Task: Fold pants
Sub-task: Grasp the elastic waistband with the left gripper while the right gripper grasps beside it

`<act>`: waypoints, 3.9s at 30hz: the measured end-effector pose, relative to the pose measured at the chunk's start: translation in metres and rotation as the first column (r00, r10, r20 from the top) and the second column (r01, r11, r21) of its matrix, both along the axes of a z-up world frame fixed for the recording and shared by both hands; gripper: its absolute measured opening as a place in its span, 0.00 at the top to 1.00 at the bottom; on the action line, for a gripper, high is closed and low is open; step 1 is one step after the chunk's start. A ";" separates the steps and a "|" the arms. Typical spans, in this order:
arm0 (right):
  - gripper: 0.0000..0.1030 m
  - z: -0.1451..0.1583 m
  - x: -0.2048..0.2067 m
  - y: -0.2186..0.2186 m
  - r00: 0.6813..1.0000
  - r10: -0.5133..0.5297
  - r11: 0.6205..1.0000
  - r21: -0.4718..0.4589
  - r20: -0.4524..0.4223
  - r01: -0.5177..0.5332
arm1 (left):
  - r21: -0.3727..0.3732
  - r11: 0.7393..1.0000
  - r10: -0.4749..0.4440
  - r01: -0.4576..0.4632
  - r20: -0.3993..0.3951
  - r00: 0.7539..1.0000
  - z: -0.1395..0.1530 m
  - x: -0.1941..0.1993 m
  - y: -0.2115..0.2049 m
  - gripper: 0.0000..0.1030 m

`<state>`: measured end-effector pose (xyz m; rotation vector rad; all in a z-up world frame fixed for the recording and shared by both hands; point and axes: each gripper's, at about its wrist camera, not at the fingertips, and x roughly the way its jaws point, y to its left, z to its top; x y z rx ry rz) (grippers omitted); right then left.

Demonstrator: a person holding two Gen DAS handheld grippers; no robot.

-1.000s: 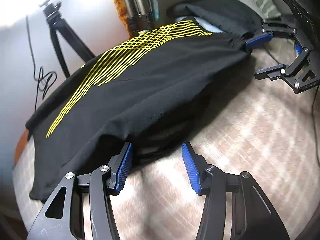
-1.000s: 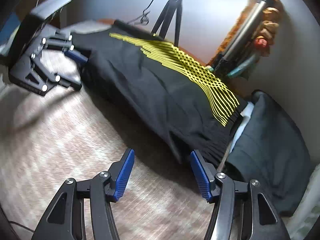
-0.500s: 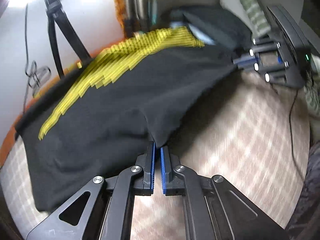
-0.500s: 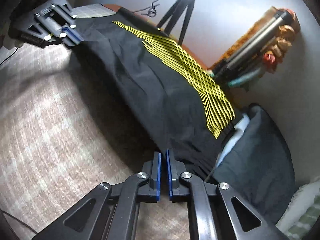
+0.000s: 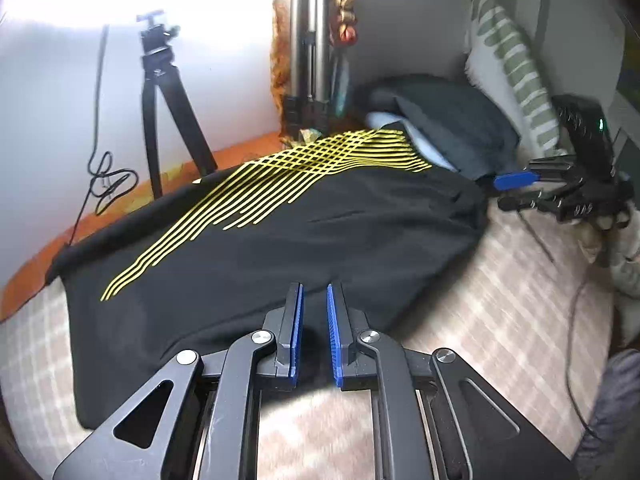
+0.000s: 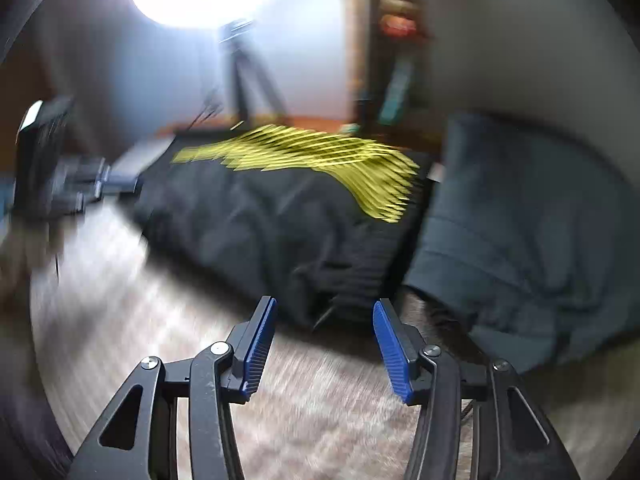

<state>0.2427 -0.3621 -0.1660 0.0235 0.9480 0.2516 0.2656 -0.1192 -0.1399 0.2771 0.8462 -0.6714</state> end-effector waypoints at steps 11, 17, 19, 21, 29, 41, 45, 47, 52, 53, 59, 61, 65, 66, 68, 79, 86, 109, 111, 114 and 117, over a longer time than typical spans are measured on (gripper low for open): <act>0.47 -0.036 0.022 -0.042 0.964 -0.209 0.949 0.206 -0.163 0.240 | 0.174 0.982 -0.077 0.078 -0.011 0.997 -0.028 -0.005 -0.025 0.79; 0.43 -0.019 0.000 -0.056 0.965 -0.240 0.936 0.239 -0.104 0.258 | 0.086 0.982 -0.170 0.166 0.038 0.985 0.004 -0.027 -0.075 0.43; 0.35 -0.012 -0.008 -0.062 0.962 -0.259 0.929 0.250 -0.088 0.273 | 0.088 0.975 -0.210 0.206 0.042 0.977 0.003 -0.031 -0.104 0.39; 0.33 -0.006 -0.016 -0.068 0.958 -0.278 0.923 0.256 -0.074 0.288 | 0.100 0.967 -0.242 0.236 0.049 0.969 -0.002 -0.032 -0.134 0.38; 0.30 0.008 -0.029 -0.097 0.944 -0.324 0.888 0.324 -0.056 0.325 | 0.189 0.931 -0.329 0.312 0.066 0.942 -0.029 -0.037 -0.221 0.37; 0.28 0.008 -0.025 -0.122 0.936 -0.340 0.836 0.428 -0.090 0.345 | 0.050 0.958 -0.284 0.284 0.008 0.959 -0.037 -0.001 -0.216 0.81; 0.28 0.007 -0.013 -0.115 0.940 -0.318 0.806 0.488 -0.122 0.336 | -0.135 0.967 -0.218 0.216 0.000 0.976 -0.012 0.009 -0.183 0.83; 0.26 0.007 -0.005 -0.106 0.947 -0.293 0.794 0.518 -0.134 0.319 | -0.162 0.966 -0.201 0.201 0.013 0.979 -0.005 0.009 -0.172 0.83; 0.25 -0.002 0.024 -0.084 0.949 -0.252 0.755 0.575 -0.188 0.314 | -0.199 0.961 -0.194 0.193 0.017 0.981 0.000 0.005 -0.164 0.83; 0.25 -0.005 0.029 -0.082 0.947 -0.250 0.746 0.583 -0.201 0.321 | -0.205 0.959 -0.195 0.195 0.019 0.981 0.001 0.002 -0.165 0.83; 0.25 -0.033 0.068 -0.070 0.916 -0.259 0.660 0.636 -0.305 0.399 | -0.225 0.954 -0.198 0.200 0.031 0.980 0.001 -0.005 -0.154 0.83; 0.26 -0.039 0.078 -0.065 0.910 -0.264 0.660 0.627 -0.321 0.413 | -0.239 0.951 -0.196 0.197 0.027 0.980 0.002 -0.005 -0.151 0.83; 0.54 -0.047 0.095 -0.058 0.893 -0.293 0.653 0.611 -0.341 0.448 | -0.254 0.948 -0.193 0.195 0.032 0.981 0.007 -0.006 -0.145 0.83; 0.69 -0.048 0.097 -0.057 0.892 -0.297 0.647 0.616 -0.340 0.450 | -0.259 0.946 -0.191 0.192 0.031 0.981 0.008 -0.006 -0.143 0.83; 0.81 -0.045 0.098 -0.055 0.896 -0.310 0.629 0.638 -0.319 0.445 | -0.278 0.942 -0.190 0.190 0.026 0.981 0.011 -0.006 -0.141 0.83; 0.90 0.042 0.018 -0.054 0.933 -0.345 0.773 0.534 -0.100 0.343 | -0.351 0.881 -0.317 0.317 0.059 0.947 0.056 -0.076 -0.165 0.83; 0.90 0.072 -0.057 -0.081 0.900 -0.428 0.774 0.479 -0.084 0.413 | -0.370 0.839 -0.409 0.399 0.054 0.911 0.065 -0.131 -0.197 0.83; 0.90 0.092 0.022 0.108 0.980 -0.199 0.918 0.349 0.001 0.186 | -0.459 0.887 -0.041 0.047 0.021 0.999 0.065 -0.088 -0.003 0.83; 0.90 0.081 0.034 0.126 0.983 -0.183 0.927 0.331 -0.015 0.177 | -0.456 0.890 -0.009 0.013 0.010 1.000 0.062 -0.085 0.012 0.83; 0.90 0.065 0.052 0.150 0.986 -0.164 0.938 0.302 -0.042 0.169 | -0.461 0.886 0.041 -0.050 -0.028 0.999 0.047 -0.071 0.033 0.83; 0.90 0.045 0.072 0.174 0.986 -0.152 0.948 0.270 -0.073 0.166 | -0.466 0.877 0.089 -0.116 -0.081 0.993 0.027 -0.053 0.053 0.83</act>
